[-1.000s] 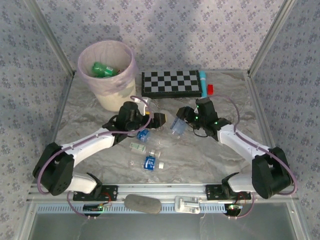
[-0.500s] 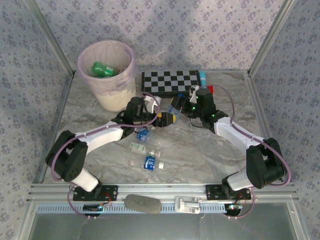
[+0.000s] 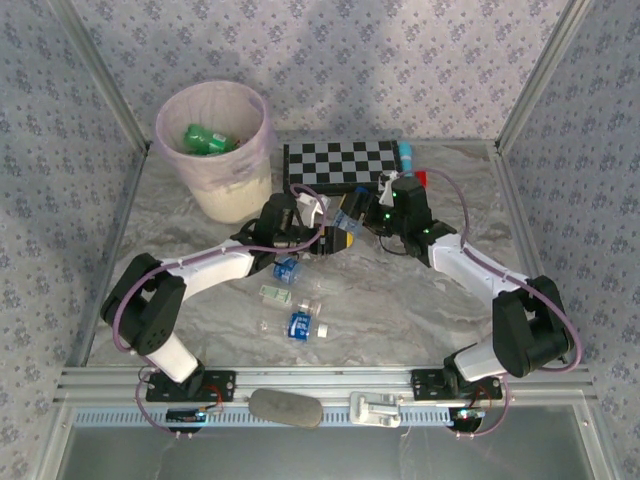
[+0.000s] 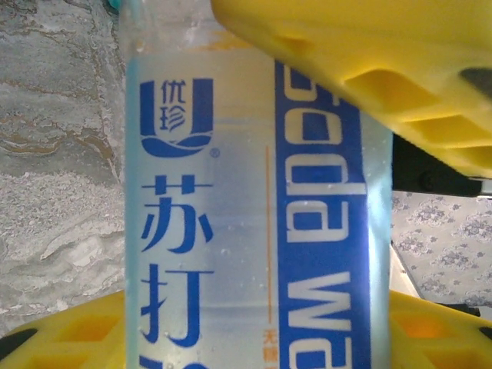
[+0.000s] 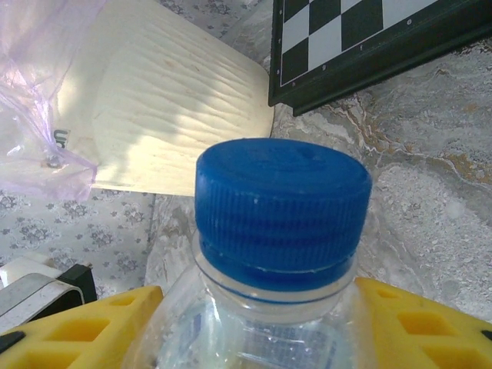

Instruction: Put the plastic bottles in the bin

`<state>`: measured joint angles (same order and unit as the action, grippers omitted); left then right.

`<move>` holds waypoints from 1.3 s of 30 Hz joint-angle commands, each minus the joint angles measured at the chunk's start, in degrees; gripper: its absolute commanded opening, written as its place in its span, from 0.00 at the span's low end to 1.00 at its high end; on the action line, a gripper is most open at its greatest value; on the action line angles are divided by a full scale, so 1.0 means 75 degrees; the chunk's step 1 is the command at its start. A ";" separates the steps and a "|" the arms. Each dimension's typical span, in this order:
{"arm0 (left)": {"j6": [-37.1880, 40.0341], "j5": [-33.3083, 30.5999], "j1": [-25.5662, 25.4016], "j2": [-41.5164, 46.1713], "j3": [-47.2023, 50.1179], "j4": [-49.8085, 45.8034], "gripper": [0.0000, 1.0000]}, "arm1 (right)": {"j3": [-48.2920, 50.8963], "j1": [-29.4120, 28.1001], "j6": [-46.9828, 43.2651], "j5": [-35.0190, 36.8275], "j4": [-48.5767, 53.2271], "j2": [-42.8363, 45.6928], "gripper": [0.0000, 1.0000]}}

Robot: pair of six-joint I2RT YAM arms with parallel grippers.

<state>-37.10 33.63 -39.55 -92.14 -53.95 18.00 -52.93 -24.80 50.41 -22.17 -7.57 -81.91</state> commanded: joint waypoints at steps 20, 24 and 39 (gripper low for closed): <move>0.2143 -0.1820 0.0966 0.1295 -0.1725 -0.2407 0.48 | -0.0018 0.0729 -0.1364 0.1711 0.1943 0.1609 1.00; 0.3283 -0.2992 0.1133 0.1373 -0.2839 -0.3535 0.48 | 0.0098 0.0722 -0.1202 0.1371 0.1791 0.1312 1.00; 0.4420 -0.4800 0.3445 0.1081 -0.4842 -0.4661 0.50 | 0.0069 0.0608 -0.1021 0.0781 0.1493 0.0724 1.00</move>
<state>-5.82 -0.08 -16.27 -82.41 -87.39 -13.69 -51.92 -19.88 42.61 -15.49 4.47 -76.44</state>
